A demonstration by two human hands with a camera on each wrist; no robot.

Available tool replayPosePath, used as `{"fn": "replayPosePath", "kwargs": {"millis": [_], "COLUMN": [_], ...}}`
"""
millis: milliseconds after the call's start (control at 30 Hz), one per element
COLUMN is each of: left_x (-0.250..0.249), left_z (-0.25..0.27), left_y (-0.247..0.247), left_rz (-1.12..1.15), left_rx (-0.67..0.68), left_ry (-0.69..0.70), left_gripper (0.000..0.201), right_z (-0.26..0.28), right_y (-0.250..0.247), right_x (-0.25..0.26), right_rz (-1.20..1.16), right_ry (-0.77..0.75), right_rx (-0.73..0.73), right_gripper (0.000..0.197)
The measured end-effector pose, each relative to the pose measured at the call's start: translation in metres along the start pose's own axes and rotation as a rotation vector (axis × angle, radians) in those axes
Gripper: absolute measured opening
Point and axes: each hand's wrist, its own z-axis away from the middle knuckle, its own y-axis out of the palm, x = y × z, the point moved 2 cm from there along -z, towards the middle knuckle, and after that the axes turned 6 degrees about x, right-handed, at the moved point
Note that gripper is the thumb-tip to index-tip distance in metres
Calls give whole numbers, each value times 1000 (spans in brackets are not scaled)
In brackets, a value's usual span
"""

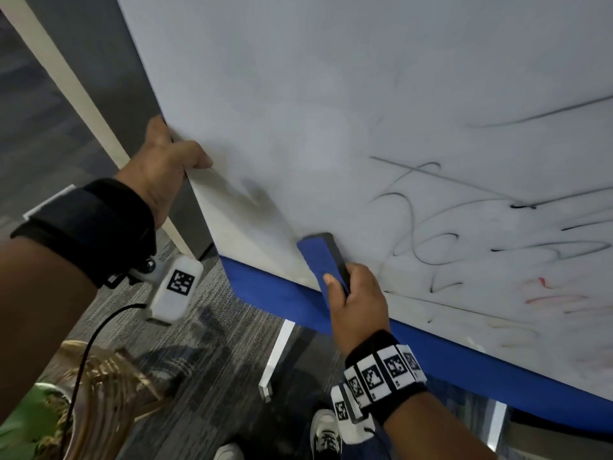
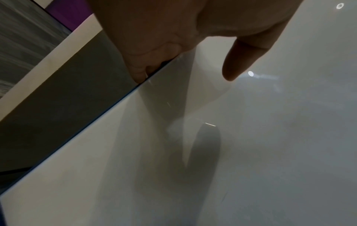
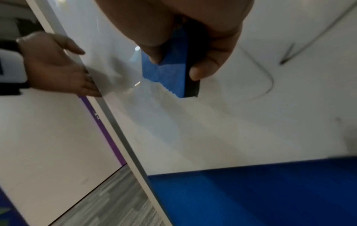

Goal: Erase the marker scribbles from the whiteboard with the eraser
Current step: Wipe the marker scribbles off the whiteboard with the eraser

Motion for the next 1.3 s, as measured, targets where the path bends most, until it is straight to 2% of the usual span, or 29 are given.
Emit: {"fn": "replayPosePath", "kwargs": {"millis": [133,200,267,333,367,433,467,533,600,633,667,700,767,867,967,1033,1100,1133,1200,1300], "left_x": [-6,-16,-34,-60,-77,-117,-137,-175,-204,-217,-228,-236,-247,-258,-267,-271,-274,-274,-274,-276], "left_z": [0,3,7,11,14,21,24,29,31,33,35,36,41,48,57,61,65,66,70,77], "left_y": [-3,-2,1,5,7,15,17,16,9,7,7,8,12,17,20,20,23,24,27,30], "left_rz": [-33,-62,-67,-45,-42,-53,-69,-76,-46,-43,-51,-59,-53,-66,-96,-104,-111,-115,-118,-128], "left_rx": [-14,-21,-44,-78,-88,-52,-39,-42,-69,-80,-84,-81,-78,-98,-111,-125,-119,-110,-116,-139], "left_ry": [16,55,105,172,214,319,364,445,509,522,528,527,503,476,459,450,447,452,457,451], "left_gripper": [80,70,67,63,55,27,22,35,59,63,61,56,43,27,23,33,32,27,17,21], "right_z": [20,28,16,0,-7,-10,-7,5,19,24,24,20,12,2,7,21,35,35,26,13], "right_y": [-12,-22,-42,-77,-94,-114,-118,-109,-92,-87,-88,-94,-123,-169,-164,-142,-131,-133,-153,-201], "right_x": [-44,-45,-9,46,70,92,90,62,28,21,22,33,74,123,92,44,19,22,51,115], "right_rz": [13,-9,-59,-103,-125,-166,-177,-184,-99,-57,-56,-81,-149,-227,-162,-89,-92,-111,-137,-201], "right_ry": [146,150,32,-126,-186,-234,-209,-87,69,114,115,78,-51,-184,-96,62,177,174,69,-91], "right_rx": [22,7,-77,-240,-314,-392,-378,-244,-43,8,-7,-62,-201,-357,-291,-137,-32,-44,-152,-363], "right_gripper": [22,20,17,17,19,23,23,20,36,46,47,40,24,15,19,21,19,20,19,22]}}
